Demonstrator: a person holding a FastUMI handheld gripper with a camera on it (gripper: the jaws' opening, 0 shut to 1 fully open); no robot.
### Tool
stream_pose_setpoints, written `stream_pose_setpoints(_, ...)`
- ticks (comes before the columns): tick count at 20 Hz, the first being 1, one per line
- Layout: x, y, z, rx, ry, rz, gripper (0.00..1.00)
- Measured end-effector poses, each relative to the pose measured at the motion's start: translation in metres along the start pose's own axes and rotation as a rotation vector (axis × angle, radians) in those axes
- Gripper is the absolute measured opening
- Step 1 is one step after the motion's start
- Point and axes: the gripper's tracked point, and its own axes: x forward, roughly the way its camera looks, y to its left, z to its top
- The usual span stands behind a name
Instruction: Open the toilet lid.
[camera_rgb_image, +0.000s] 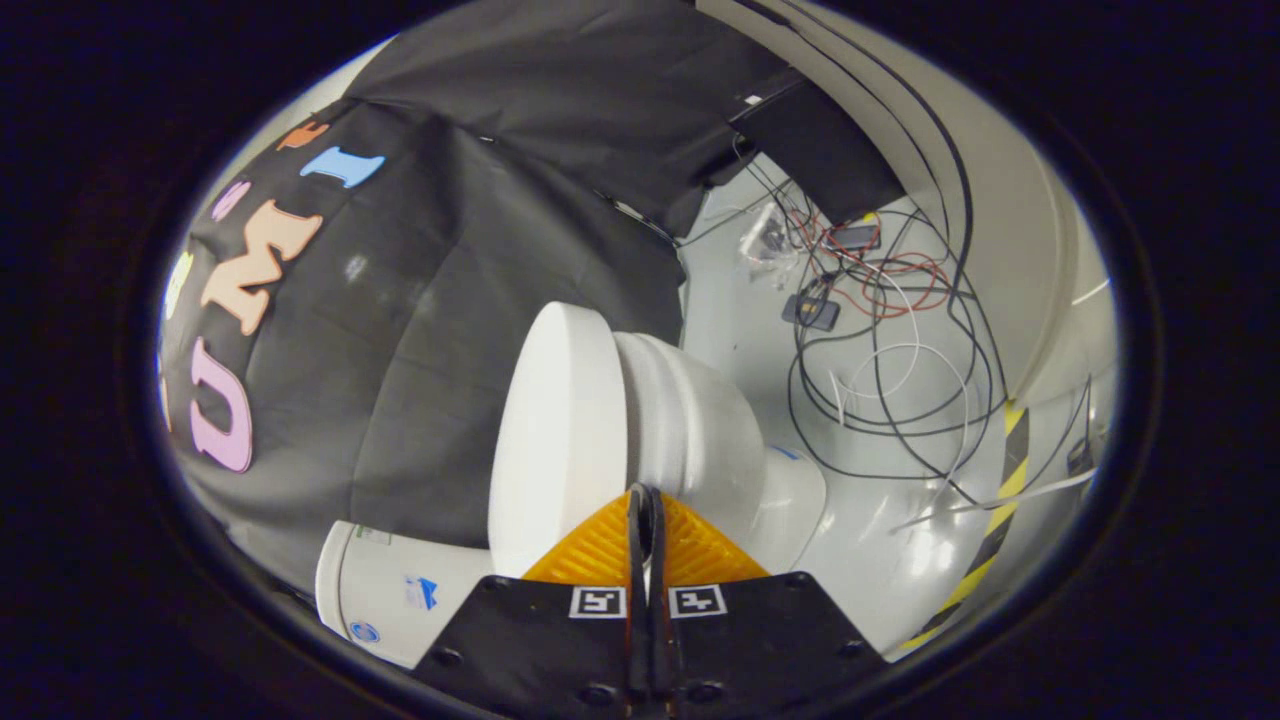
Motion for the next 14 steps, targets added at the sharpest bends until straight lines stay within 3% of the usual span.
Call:
stream_pose_setpoints(8, -0.029, 0.068, 0.021, -0.148, -0.079, 0.135, 0.01)
stream_pose_setpoints(11, -0.043, 0.121, 0.024, -0.286, -0.112, 0.241, 0.01)
stream_pose_setpoints(14, -0.053, 0.144, 0.019, -0.407, -0.117, 0.259, 0.01)
